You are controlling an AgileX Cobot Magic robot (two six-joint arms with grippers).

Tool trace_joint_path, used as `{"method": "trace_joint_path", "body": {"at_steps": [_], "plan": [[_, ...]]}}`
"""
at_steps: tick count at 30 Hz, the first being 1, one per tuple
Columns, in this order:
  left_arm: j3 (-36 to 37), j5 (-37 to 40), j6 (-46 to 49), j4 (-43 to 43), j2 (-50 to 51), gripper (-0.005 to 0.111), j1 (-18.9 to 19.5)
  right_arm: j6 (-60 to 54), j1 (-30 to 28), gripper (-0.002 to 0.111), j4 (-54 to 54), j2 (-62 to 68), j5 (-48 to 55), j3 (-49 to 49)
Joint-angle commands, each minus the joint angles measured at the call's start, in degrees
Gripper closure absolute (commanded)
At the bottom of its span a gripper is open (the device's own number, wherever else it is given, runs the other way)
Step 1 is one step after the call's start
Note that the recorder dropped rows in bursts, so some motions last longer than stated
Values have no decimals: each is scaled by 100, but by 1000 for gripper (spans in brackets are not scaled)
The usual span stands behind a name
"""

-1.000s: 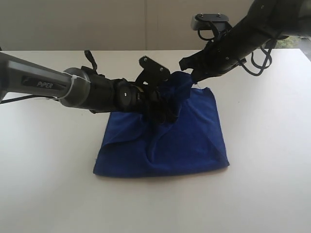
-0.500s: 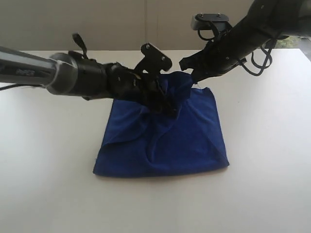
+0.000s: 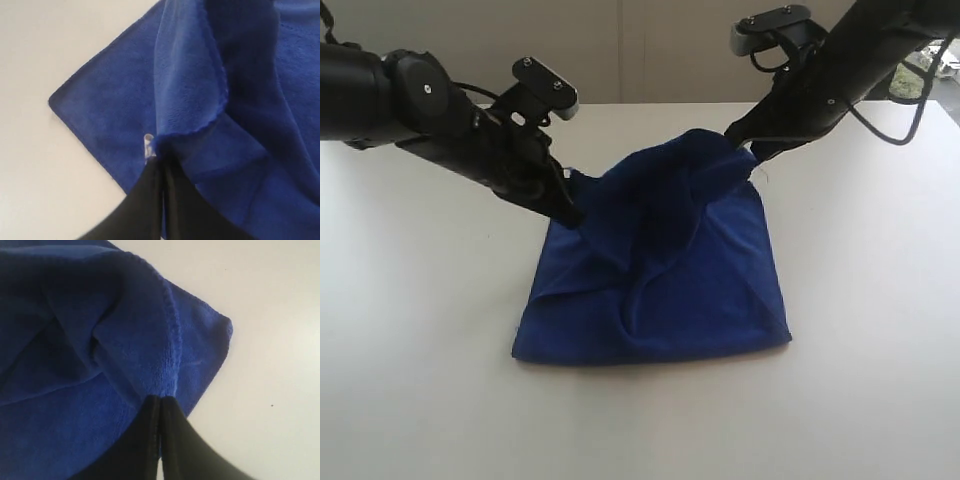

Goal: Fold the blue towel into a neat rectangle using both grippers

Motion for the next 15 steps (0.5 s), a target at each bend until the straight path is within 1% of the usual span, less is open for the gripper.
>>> {"method": "trace_joint_path", "body": {"at_steps": [1,6,9,13,15], "plan": [[384,58,-26,33,-590,107,-1,35,-39,108,-89,-372,356,-39],[612,109,-26,45,-1179,107,-12,35,115,108,-160,-866,615,146],[821,203,-45,45,-1683,107,-12,108,397,108,-389,-1341,685,501],[1087,659,-45,34,-2223,107,-12,383,704,108,-746,-1892,651,893],[1276,825,-45,-16,-2682,107,-12,548,857,108,-1146,-2350,651,1139]]}}
